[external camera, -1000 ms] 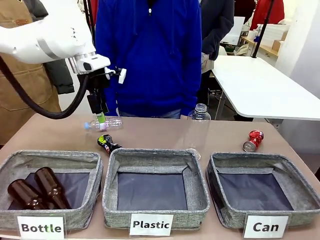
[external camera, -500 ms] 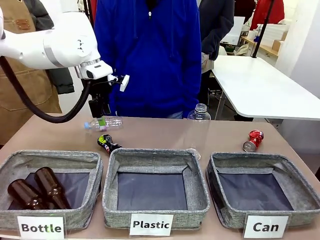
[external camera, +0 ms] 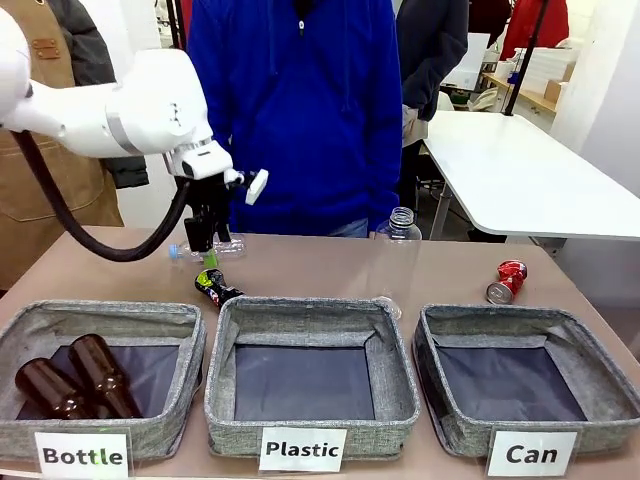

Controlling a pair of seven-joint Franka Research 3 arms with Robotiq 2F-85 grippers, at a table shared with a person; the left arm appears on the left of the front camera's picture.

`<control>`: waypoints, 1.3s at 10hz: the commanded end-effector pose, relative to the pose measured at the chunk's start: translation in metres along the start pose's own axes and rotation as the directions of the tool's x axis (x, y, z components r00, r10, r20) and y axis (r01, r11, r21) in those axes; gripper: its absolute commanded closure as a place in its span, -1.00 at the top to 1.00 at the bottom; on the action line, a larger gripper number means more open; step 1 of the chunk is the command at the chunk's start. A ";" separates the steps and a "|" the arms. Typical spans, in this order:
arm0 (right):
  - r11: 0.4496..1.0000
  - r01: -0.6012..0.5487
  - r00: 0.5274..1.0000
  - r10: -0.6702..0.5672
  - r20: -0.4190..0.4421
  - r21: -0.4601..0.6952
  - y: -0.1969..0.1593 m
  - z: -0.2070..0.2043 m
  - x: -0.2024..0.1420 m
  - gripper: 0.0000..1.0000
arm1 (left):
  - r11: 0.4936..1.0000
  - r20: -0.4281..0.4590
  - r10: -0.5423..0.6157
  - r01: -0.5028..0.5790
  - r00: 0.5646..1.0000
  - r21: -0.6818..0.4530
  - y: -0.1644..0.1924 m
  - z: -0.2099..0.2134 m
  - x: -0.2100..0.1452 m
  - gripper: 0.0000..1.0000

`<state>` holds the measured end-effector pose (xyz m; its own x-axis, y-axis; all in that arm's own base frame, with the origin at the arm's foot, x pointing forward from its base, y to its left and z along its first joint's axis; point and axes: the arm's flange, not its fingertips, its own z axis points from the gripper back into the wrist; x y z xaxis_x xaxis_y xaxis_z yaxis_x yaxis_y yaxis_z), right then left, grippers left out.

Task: Sort the can waste into the basket.
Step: Pick up the can waste from the table and place it in the right Fabric basket.

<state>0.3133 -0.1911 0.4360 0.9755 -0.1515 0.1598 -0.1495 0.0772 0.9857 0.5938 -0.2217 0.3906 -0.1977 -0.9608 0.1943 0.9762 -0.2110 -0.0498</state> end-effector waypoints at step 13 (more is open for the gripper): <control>1.000 -0.027 1.000 0.027 -0.008 -0.004 0.003 0.004 -0.001 1.00 | 0.896 -0.078 -0.444 0.440 0.893 -0.067 0.016 -0.084 -0.018 0.62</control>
<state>0.3133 -0.1929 0.4374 0.9744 -0.1545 0.1631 -0.1521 0.0805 0.9851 0.6013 -0.2247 0.3005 -0.6024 -0.7911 0.1060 0.7922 -0.6088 -0.0416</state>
